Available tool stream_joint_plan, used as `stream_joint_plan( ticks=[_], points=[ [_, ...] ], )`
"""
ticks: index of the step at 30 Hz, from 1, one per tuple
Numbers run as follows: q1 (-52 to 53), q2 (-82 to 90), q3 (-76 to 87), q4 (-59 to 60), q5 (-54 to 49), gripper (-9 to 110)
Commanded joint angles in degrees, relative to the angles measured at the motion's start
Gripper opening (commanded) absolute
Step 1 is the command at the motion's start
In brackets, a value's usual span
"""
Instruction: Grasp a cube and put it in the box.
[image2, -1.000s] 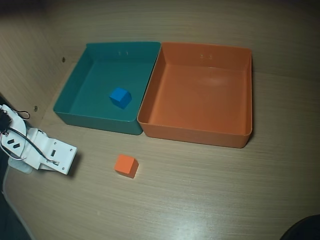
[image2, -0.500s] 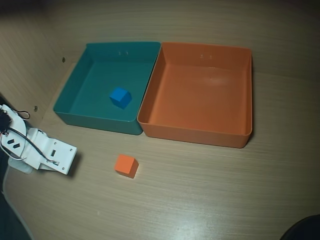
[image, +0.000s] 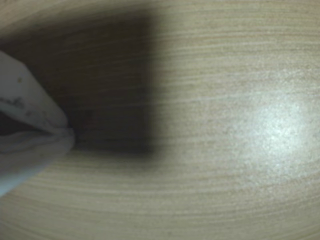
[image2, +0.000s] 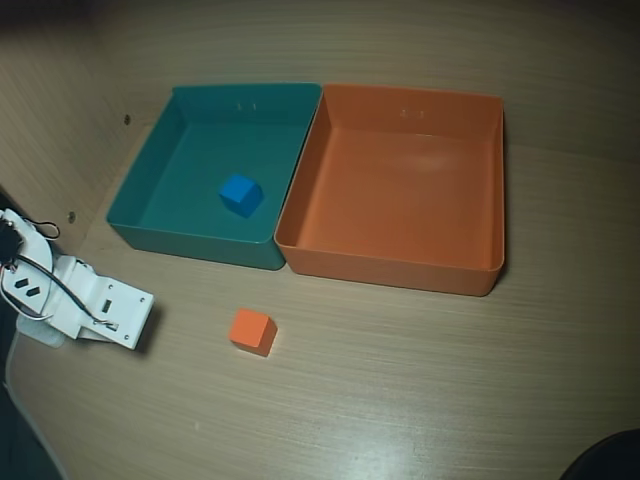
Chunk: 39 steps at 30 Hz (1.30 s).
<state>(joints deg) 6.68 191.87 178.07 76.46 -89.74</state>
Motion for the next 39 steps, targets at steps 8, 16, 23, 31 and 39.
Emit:
stream_joint_plan(
  ticks=[8, 16, 23, 31, 39],
  points=[
    [-0.18, 0.18, 3.25, 1.14, 0.62, -5],
    [-0.26, 0.18, -4.57, 1.32, 0.53, -6],
    [-0.35, 0.0, -14.5, 1.76, 0.53, -5],
    [-2.29, -7.29, -22.68, 0.97, 0.53, -6],
    [-6.15, -30.32, -40.52, 0.97, 0.53, -6]
  ],
)
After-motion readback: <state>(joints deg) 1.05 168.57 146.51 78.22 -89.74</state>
